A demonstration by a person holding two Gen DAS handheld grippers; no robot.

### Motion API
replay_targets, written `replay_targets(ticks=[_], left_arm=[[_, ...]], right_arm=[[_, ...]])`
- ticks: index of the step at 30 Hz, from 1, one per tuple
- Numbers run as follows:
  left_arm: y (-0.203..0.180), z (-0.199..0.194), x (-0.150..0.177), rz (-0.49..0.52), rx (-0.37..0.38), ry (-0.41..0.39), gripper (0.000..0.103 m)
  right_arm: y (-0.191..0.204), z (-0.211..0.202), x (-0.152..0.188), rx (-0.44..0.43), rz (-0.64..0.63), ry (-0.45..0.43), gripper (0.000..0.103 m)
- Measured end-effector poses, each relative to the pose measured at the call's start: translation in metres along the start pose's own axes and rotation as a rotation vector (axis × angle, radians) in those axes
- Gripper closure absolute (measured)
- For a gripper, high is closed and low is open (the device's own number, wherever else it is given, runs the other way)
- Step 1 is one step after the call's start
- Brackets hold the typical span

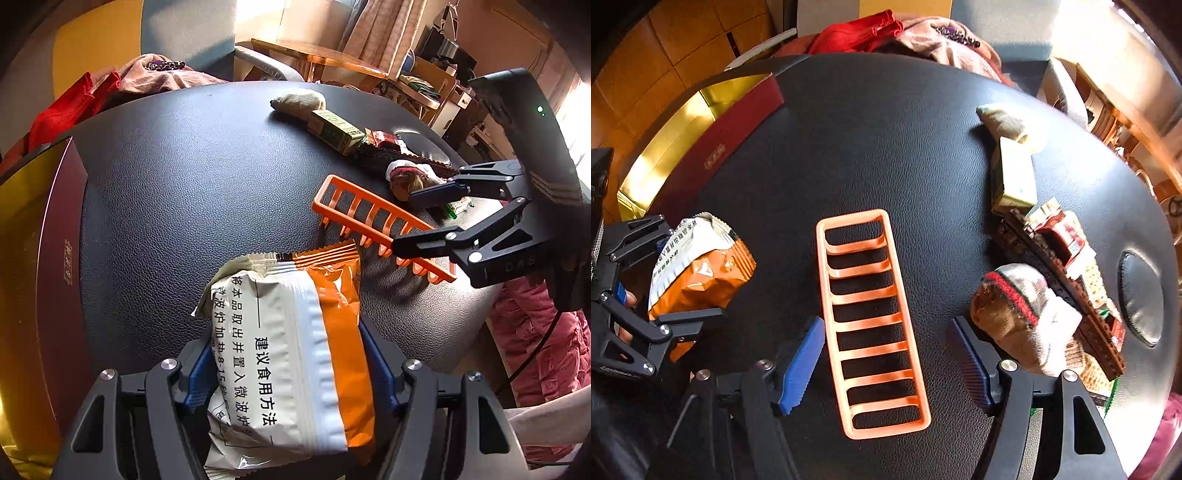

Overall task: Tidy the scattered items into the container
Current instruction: 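Grasp the orange rack with the right tool while the left tool holds the packet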

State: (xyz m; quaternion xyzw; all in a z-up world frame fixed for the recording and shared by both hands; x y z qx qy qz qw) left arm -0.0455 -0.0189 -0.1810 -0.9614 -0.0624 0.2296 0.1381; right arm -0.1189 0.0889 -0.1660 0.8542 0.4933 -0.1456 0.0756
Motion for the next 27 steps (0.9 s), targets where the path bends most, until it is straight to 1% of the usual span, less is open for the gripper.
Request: replay_targets(ticks=[5,6,7,8,10,15,21,23,27], left_arm=[[0.002,0.003,0.002,-0.007,-0.003,0.007,0.032],[0.002,0.003,0.002,-0.007,-0.005,0.003,0.033],[0.002,0.003,0.001,-0.008,-0.007,-0.001,0.033],[0.002,0.003,0.001,-0.009,-0.007,-0.004,0.034],[0.003,0.002,0.001,-0.015,-0.007,-0.011,0.034],[0.002,0.001,0.001,-0.01,-0.026,-0.028,0.036],[0.002,-0.002,0.001,-0.006,-0.057,-0.058,0.039],[0.002,-0.006,0.0,-0.009,-0.067,-0.077,0.041],[0.003,-0.02,-0.006,-0.014,-0.064,-0.123,0.042]], right_arm=[[0.0,0.005,0.005,0.002,-0.01,0.023,0.033],[0.0,0.006,0.005,0.004,-0.011,0.025,0.036],[0.0,0.005,0.006,0.004,-0.007,0.023,0.049],[0.0,0.004,0.007,0.0,0.003,0.016,0.051],[0.0,0.001,0.01,0.0,0.018,0.003,0.051],[0.002,-0.01,0.024,0.05,0.078,-0.025,0.051],[0.005,-0.021,0.039,0.093,0.223,-0.087,0.052],[0.009,-0.023,0.041,0.112,0.266,-0.106,0.052],[0.014,-0.036,0.047,0.119,0.356,-0.165,0.052]])
Point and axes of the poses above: each gripper's, at about its wrist camera, not at the fingertips, and z roughly the way its jaws point, y to its left, x to its underside, the point moved 10 cm from there along z, roughly the way its jaws point, and after that the axes turned 11 degrees about -z, right-handed, at the moved point
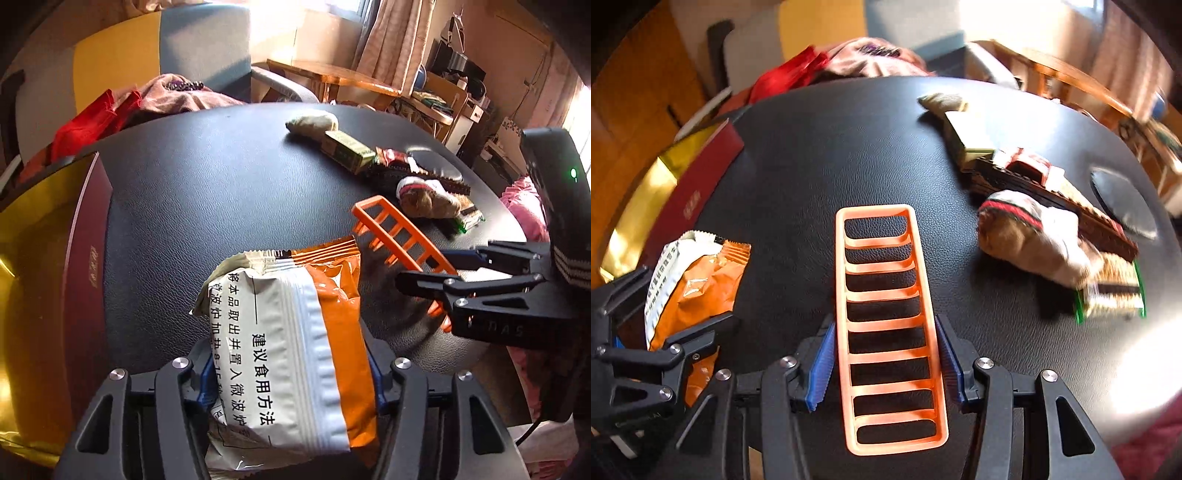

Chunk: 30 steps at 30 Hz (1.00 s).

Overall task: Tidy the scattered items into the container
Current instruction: 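Grasp the orange rack with the right tool while the left tool holds the packet, then lower the biscuit packet into the gold box and open the left tool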

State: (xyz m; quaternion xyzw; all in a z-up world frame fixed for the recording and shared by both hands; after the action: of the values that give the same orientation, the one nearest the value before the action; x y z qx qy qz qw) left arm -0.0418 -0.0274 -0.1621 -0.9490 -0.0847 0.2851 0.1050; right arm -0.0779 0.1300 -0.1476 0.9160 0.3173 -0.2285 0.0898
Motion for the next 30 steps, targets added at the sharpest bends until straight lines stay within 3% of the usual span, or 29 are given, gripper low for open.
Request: replay_targets(ticks=[5,12,19,30], left_arm=[[0.007,-0.025,-0.013,-0.036,0.015,-0.058,0.042],[0.035,-0.06,-0.027,-0.106,-0.001,-0.139,0.042],[0.086,-0.084,-0.028,-0.199,-0.066,-0.186,0.042],[0.183,-0.1,-0.024,-0.317,-0.226,-0.216,0.042]], right_arm=[[0.016,-0.02,-0.004,0.013,0.069,-0.087,0.052],[0.058,-0.025,-0.036,-0.008,0.089,-0.183,0.052],[0.086,-0.016,-0.074,-0.05,0.053,-0.215,0.052],[0.115,-0.016,-0.081,-0.04,0.015,-0.244,0.052]])
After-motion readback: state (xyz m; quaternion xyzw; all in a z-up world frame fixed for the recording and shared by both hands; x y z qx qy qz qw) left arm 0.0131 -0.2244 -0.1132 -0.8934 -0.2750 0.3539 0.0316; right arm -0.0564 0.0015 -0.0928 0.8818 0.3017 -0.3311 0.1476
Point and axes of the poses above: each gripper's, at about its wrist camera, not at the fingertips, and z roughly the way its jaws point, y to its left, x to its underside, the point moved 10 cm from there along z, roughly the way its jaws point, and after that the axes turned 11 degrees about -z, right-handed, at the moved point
